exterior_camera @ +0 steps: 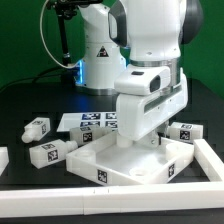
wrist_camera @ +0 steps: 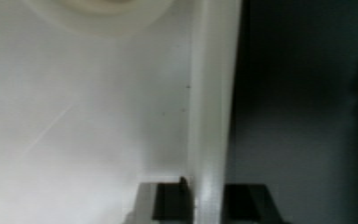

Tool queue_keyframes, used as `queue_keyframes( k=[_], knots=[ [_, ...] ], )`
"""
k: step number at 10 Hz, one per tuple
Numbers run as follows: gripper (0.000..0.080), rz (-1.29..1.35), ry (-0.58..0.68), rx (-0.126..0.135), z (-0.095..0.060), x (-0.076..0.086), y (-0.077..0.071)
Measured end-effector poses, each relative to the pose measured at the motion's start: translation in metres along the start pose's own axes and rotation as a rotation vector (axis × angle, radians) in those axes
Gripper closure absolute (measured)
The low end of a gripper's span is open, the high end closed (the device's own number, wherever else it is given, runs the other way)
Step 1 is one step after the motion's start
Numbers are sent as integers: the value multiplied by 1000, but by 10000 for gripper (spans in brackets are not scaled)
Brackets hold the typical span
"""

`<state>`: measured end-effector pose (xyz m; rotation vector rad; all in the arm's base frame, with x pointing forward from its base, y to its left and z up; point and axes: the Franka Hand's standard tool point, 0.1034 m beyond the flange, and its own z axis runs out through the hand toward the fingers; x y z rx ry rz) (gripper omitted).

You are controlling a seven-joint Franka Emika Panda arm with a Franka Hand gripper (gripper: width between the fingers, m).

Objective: Assemble one leg

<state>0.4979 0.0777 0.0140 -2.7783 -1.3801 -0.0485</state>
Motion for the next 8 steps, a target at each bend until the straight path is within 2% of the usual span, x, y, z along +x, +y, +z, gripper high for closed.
queue_keyframes(
  k=[2,3,4,8],
  knots=[
    [741,-129,-16,16,0,-2,-4],
    [741,-180,-29,37,0,-6,-4],
    [741,-171,-20,26,0,-6,-4],
    [741,-190,-19,24,0,-6,-3]
  ],
)
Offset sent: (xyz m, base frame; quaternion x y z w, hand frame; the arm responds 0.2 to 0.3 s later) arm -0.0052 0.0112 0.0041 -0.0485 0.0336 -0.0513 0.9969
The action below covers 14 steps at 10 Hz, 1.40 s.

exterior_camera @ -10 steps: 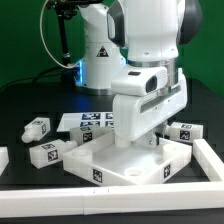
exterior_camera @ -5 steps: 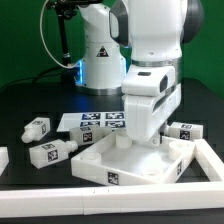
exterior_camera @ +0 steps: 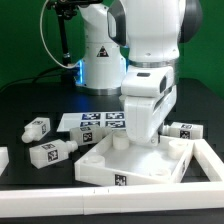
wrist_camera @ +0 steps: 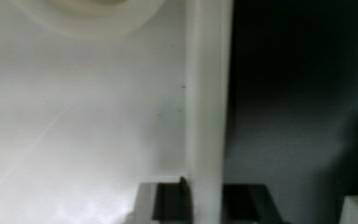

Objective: Assemble one leg

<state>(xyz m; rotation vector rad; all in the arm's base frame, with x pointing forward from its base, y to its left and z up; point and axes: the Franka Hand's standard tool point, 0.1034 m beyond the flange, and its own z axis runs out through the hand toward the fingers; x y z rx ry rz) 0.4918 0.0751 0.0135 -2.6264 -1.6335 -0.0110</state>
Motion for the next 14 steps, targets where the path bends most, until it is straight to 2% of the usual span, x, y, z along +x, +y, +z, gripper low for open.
queue_keyframes(
  k=[1,3,4,8,10,11,13,14],
  knots=[
    [741,-87,4,-17,0,-2,1],
    [741,-316,9,-6,0,-5,13],
    [741,-337,10,4,0,-4,14],
    [741,-335,10,5,0,-4,13],
    [741,-435,20,-12,1,-4,19],
    [741,-464,22,-6,1,-4,19],
    [741,-469,10,24,1,-3,19],
    [741,-467,11,23,1,-4,19]
  ],
)
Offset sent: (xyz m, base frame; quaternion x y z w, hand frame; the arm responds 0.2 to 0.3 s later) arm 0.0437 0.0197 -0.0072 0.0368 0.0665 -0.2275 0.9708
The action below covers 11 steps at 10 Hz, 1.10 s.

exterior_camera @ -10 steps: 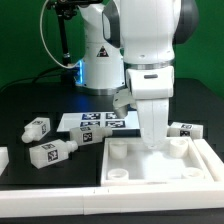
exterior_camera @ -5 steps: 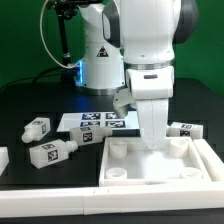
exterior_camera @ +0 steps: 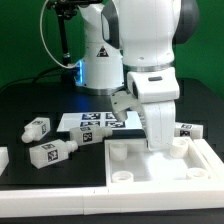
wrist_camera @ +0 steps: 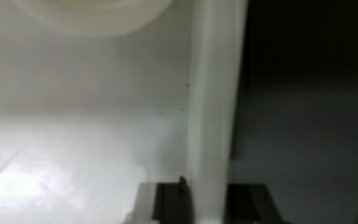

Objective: Assemble one leg

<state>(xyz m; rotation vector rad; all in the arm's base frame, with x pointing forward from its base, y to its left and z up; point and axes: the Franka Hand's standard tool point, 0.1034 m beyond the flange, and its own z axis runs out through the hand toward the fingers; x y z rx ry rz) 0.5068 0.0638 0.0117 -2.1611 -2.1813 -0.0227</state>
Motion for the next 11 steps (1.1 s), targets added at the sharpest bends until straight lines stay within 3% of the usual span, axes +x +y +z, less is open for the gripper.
queue_keyframes(
  k=[1,2,3,4,5,6,7,9,11],
  knots=[
    [741,3,0,0,0,0,0],
    [660,4,0,1,1,0,-1],
    [506,4,0,2,1,-1,-1],
    [506,15,-1,-2,-1,-1,-1],
    [325,49,-8,-18,-13,-4,-4],
    [325,128,-10,-40,-25,-5,-11],
    [184,240,-17,-43,-36,-9,-20],
    [159,383,-45,11,-44,-22,-25],
    [151,410,-42,7,-43,-21,-24]
  ],
)
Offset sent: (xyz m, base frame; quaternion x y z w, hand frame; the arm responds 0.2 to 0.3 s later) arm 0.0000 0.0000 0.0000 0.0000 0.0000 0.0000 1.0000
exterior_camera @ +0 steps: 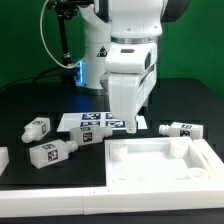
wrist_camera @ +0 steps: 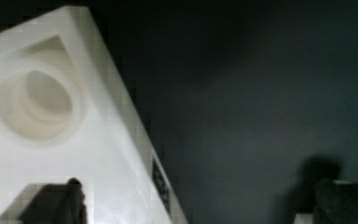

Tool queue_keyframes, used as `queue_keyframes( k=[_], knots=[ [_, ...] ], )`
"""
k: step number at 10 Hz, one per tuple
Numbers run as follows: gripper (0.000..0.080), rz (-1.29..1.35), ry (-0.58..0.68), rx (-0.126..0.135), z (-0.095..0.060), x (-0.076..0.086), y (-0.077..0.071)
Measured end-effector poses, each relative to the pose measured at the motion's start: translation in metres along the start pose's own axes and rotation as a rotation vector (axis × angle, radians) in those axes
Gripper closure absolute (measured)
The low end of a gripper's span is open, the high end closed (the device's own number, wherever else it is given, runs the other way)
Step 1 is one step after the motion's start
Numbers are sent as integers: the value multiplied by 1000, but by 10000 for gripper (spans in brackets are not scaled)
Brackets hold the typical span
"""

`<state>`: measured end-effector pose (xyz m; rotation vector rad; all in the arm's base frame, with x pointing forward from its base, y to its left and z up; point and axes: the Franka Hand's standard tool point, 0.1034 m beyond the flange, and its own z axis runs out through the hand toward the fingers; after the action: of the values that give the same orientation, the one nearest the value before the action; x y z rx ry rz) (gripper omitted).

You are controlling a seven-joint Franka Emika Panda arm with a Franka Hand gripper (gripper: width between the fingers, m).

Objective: Assemble one leg

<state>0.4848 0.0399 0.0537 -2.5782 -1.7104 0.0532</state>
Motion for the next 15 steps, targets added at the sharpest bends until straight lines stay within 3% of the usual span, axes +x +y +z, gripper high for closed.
queue_keyframes(
  k=[2,4,7,8,12,13,15],
  knots=[
    [150,168,1,-4,-1,0,0],
    [150,491,8,-28,-21,-6,0],
    [150,921,22,51,-32,-29,11],
    [150,979,45,40,-33,-35,15],
    [150,1259,42,59,-32,-29,13],
    [150,1416,22,113,-35,-39,16],
    [150,1717,32,177,-36,-61,24]
  ],
)
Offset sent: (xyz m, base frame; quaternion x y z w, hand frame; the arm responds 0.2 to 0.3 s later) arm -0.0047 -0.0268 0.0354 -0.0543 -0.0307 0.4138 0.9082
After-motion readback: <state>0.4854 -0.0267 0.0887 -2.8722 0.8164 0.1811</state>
